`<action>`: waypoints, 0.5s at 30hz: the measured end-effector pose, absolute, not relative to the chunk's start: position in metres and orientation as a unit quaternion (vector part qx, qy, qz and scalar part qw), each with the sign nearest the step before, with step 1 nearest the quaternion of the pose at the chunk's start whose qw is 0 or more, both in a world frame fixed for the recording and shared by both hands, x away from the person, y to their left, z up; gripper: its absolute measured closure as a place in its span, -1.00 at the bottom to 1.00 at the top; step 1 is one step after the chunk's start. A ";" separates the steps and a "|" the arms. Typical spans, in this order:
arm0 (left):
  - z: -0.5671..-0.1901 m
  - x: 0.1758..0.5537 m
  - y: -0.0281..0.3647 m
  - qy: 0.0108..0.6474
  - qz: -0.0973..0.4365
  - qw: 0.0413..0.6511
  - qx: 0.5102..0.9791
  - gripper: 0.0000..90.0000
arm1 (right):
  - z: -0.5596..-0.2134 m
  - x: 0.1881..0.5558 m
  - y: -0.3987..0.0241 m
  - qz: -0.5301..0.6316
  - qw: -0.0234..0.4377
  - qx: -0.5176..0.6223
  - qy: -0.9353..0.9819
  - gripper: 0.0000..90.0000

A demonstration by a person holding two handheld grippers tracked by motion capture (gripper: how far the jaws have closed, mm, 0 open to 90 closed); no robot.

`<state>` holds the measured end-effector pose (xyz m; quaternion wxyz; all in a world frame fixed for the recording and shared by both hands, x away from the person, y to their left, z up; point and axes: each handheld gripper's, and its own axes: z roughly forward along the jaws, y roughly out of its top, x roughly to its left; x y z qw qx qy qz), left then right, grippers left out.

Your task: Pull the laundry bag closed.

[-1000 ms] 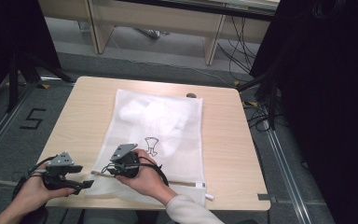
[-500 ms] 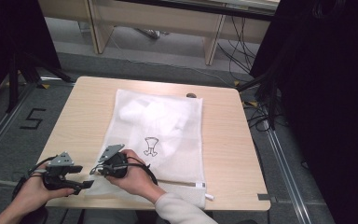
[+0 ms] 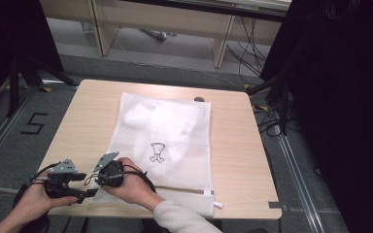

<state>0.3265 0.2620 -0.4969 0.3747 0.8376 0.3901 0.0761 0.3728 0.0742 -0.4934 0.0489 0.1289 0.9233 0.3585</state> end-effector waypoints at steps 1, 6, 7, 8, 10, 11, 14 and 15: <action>-0.497 0.326 0.262 0.389 0.076 0.375 0.838 -0.51 | -0.495 0.373 0.076 0.360 0.049 0.132 0.922 0.71; -0.496 0.326 0.263 0.388 0.076 0.372 0.840 -0.51 | -0.498 0.374 0.080 0.357 0.046 0.132 0.924 0.73; -0.497 0.326 0.263 0.387 0.075 0.376 0.839 -0.51 | -0.499 0.375 0.081 0.357 0.048 0.132 0.923 0.74; -0.496 0.326 0.263 0.386 0.075 0.376 0.839 -0.51 | -0.499 0.376 0.081 0.357 0.047 0.131 0.924 0.77; -0.497 0.326 0.262 0.390 0.073 0.379 0.836 -0.51 | -0.498 0.377 0.080 0.349 0.049 0.131 0.927 0.80; -0.497 0.326 0.262 0.389 0.075 0.376 0.838 -0.50 | -0.500 0.377 0.080 0.352 0.046 0.137 0.925 0.80; -0.497 0.326 0.262 0.388 0.075 0.378 0.838 -0.50 | -0.502 0.380 0.079 0.351 0.043 0.137 0.925 0.81; -0.496 0.326 0.263 0.387 0.074 0.374 0.840 -0.50 | -0.502 0.380 0.079 0.352 0.041 0.137 0.925 0.81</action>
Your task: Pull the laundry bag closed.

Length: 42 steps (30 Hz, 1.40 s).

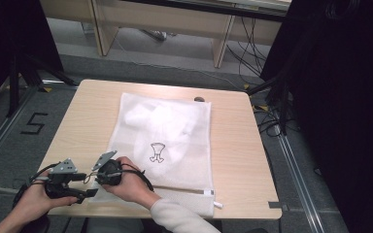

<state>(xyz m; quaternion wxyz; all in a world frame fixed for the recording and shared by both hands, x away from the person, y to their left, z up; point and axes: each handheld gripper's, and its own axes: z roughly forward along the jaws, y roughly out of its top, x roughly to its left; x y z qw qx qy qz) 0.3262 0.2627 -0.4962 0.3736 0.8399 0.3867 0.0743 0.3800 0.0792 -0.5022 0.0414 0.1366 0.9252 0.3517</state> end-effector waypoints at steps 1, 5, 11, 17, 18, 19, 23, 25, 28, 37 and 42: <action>-0.496 0.326 0.263 0.387 0.074 0.374 0.840 -0.50 | -0.502 0.380 0.079 0.352 0.041 0.136 0.925 0.82; -0.498 0.327 0.262 0.390 0.071 0.380 0.836 -0.49 | -0.499 0.379 0.079 0.352 0.042 0.139 0.925 0.82; -0.499 0.327 0.262 0.398 0.068 0.391 0.828 -0.48 | -0.488 0.380 0.076 0.355 0.040 0.137 0.924 0.83; -0.500 0.328 0.258 0.410 0.056 0.404 0.816 -0.43 | -0.475 0.381 0.073 0.362 0.034 0.141 0.921 0.83; -0.500 0.328 0.257 0.414 0.054 0.408 0.812 -0.40 | -0.474 0.381 0.073 0.366 0.037 0.140 0.919 0.83; -0.500 0.329 0.258 0.411 0.051 0.401 0.817 -0.38 | -0.472 0.381 0.072 0.365 0.037 0.139 0.920 0.83; -0.499 0.330 0.257 0.419 0.041 0.414 0.807 -0.22 | -0.468 0.378 0.071 0.370 0.036 0.146 0.917 0.83; -0.498 0.331 0.259 0.420 0.034 0.415 0.806 -0.09 | -0.467 0.379 0.070 0.370 0.040 0.139 0.918 0.83; -0.500 0.331 0.258 0.425 0.031 0.413 0.805 0.05 | -0.467 0.378 0.068 0.370 0.041 0.138 0.918 0.83; -0.502 0.336 0.256 0.427 0.029 0.409 0.806 0.42 | -0.464 0.376 0.068 0.370 0.041 0.141 0.917 0.83; -0.500 0.336 0.255 0.423 0.040 0.400 0.812 0.67 | -0.465 0.376 0.067 0.368 0.038 0.141 0.918 0.83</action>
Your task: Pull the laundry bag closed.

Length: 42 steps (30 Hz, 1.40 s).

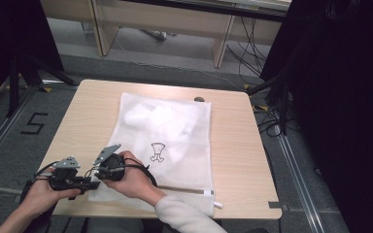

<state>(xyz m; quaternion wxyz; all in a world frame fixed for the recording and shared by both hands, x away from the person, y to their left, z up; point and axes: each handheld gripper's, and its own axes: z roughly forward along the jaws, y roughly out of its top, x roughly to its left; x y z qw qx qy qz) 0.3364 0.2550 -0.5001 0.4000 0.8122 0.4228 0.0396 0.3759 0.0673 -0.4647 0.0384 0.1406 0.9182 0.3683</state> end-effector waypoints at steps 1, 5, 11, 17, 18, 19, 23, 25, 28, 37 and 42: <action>-0.499 0.337 0.255 0.424 0.035 0.399 0.812 0.67 | -0.464 0.376 0.067 0.367 0.039 0.140 0.919 0.83; -0.497 0.337 0.253 0.447 0.024 0.394 0.803 0.84 | -0.465 0.377 0.063 0.366 0.041 0.137 0.919 0.83; -0.493 0.336 0.252 0.484 0.003 0.401 0.778 0.91 | -0.465 0.376 0.060 0.360 0.037 0.140 0.922 0.83; -0.492 0.336 0.254 0.494 -0.001 0.412 0.766 0.92 | -0.470 0.377 0.057 0.349 0.036 0.137 0.926 0.83; -0.492 0.336 0.255 0.494 -0.001 0.412 0.765 0.92 | -0.471 0.377 0.056 0.347 0.033 0.139 0.927 0.83; -0.493 0.336 0.254 0.496 0.004 0.420 0.759 0.92 | -0.472 0.376 0.056 0.347 0.032 0.145 0.926 0.83; -0.491 0.336 0.256 0.495 -0.003 0.416 0.763 0.92 | -0.474 0.377 0.052 0.344 0.032 0.140 0.928 0.83; -0.491 0.336 0.256 0.494 -0.003 0.417 0.763 0.92 | -0.473 0.376 0.051 0.342 0.028 0.144 0.928 0.83; -0.491 0.336 0.256 0.494 -0.001 0.418 0.762 0.92 | -0.472 0.377 0.049 0.337 0.029 0.140 0.930 0.83; -0.489 0.334 0.251 0.485 0.021 0.406 0.775 0.92 | -0.473 0.373 0.042 0.338 0.032 0.141 0.930 0.83; -0.489 0.334 0.251 0.485 0.027 0.397 0.779 0.92 | -0.474 0.374 0.038 0.336 0.032 0.138 0.931 0.83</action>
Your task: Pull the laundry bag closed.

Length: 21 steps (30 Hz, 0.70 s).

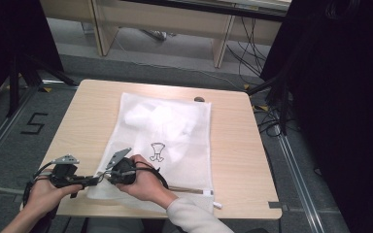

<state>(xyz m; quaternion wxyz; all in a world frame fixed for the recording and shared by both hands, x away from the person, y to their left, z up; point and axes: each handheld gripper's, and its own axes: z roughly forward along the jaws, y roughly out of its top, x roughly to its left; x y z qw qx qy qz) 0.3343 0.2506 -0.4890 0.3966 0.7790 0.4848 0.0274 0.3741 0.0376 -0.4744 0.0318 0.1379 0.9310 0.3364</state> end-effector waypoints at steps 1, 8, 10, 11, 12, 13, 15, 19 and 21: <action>-0.489 0.334 0.250 0.487 0.031 0.398 0.777 0.92 | -0.475 0.374 0.037 0.334 0.033 0.136 0.932 0.83; -0.489 0.335 0.254 0.478 0.029 0.384 0.790 0.92 | -0.477 0.375 0.031 0.329 0.027 0.144 0.933 0.83; -0.490 0.335 0.253 0.476 0.033 0.389 0.788 0.92 | -0.479 0.375 0.030 0.332 0.027 0.142 0.932 0.83; -0.490 0.334 0.251 0.483 0.035 0.391 0.783 0.92 | -0.479 0.375 0.029 0.328 0.026 0.141 0.934 0.83; -0.489 0.335 0.254 0.473 0.032 0.377 0.795 0.92 | -0.479 0.375 0.029 0.326 0.027 0.140 0.935 0.83; -0.490 0.335 0.252 0.481 0.030 0.385 0.787 0.92 | -0.479 0.374 0.028 0.327 0.028 0.141 0.934 0.83; -0.489 0.335 0.253 0.469 0.024 0.375 0.799 0.92 | -0.479 0.374 0.026 0.331 0.028 0.137 0.933 0.83; -0.490 0.335 0.251 0.475 0.032 0.381 0.792 0.92 | -0.480 0.370 0.023 0.335 0.028 0.141 0.931 0.83; -0.489 0.335 0.252 0.473 0.028 0.377 0.796 0.92 | -0.480 0.371 0.022 0.337 0.027 0.144 0.930 0.83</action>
